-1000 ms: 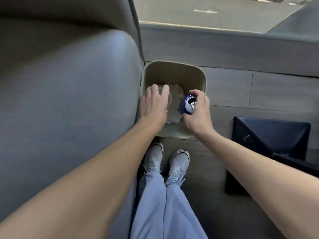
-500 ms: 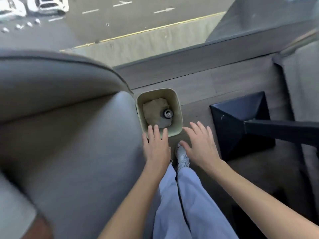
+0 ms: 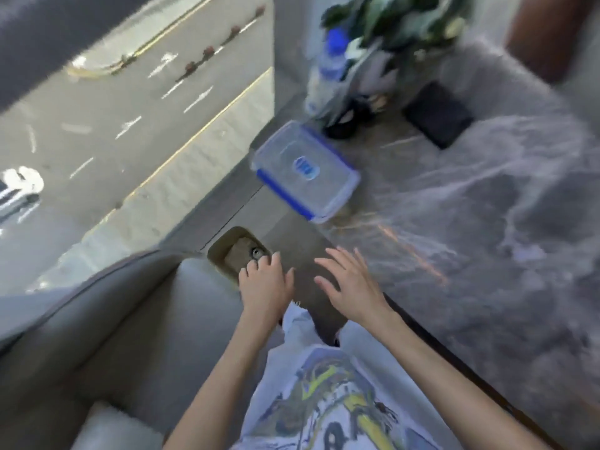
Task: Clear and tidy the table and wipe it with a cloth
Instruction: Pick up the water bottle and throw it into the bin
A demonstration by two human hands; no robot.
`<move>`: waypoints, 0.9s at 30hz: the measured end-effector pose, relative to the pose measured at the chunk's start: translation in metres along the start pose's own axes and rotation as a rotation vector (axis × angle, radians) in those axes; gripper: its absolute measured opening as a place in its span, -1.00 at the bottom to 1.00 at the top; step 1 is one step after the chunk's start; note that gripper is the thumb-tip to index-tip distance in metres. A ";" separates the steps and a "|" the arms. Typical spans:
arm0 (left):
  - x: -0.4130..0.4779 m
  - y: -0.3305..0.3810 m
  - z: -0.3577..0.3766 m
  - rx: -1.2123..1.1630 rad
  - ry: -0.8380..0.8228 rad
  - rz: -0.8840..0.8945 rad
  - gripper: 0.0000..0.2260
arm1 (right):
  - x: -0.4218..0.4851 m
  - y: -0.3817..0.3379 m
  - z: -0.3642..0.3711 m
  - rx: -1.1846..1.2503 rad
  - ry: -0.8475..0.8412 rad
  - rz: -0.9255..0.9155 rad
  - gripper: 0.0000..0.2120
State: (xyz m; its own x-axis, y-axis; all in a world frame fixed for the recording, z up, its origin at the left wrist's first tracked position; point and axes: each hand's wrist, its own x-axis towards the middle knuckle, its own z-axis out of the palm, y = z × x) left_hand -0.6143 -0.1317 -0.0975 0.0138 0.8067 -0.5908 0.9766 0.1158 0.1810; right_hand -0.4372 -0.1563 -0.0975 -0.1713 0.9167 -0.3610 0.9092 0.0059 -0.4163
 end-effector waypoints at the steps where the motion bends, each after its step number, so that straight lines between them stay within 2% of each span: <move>1: -0.002 0.019 -0.009 0.056 0.017 0.077 -0.58 | -0.010 0.014 -0.013 0.019 0.039 0.058 -0.59; 4: -0.003 0.079 -0.031 0.187 0.044 0.253 -0.57 | -0.041 0.058 -0.050 0.062 0.156 0.206 -0.59; 8: -0.012 0.195 -0.041 0.291 0.106 0.510 -0.58 | -0.109 0.136 -0.103 0.119 0.433 0.414 -0.61; 14: -0.055 0.378 -0.011 0.411 0.118 0.821 -0.57 | -0.235 0.260 -0.138 0.254 0.738 0.637 -0.68; 21: -0.122 0.542 0.057 0.553 0.083 1.115 -0.59 | -0.355 0.377 -0.128 0.370 0.884 0.863 -0.65; 27: -0.156 0.639 0.099 0.636 0.068 1.212 -0.59 | -0.394 0.446 -0.120 0.480 0.946 0.934 -0.62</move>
State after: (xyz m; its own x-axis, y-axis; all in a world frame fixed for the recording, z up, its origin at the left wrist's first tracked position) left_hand 0.0294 -0.2412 0.0324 0.9298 0.2396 -0.2795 0.2892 -0.9451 0.1520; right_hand 0.0811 -0.4674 -0.0409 0.9032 0.4264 -0.0496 0.2959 -0.7023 -0.6475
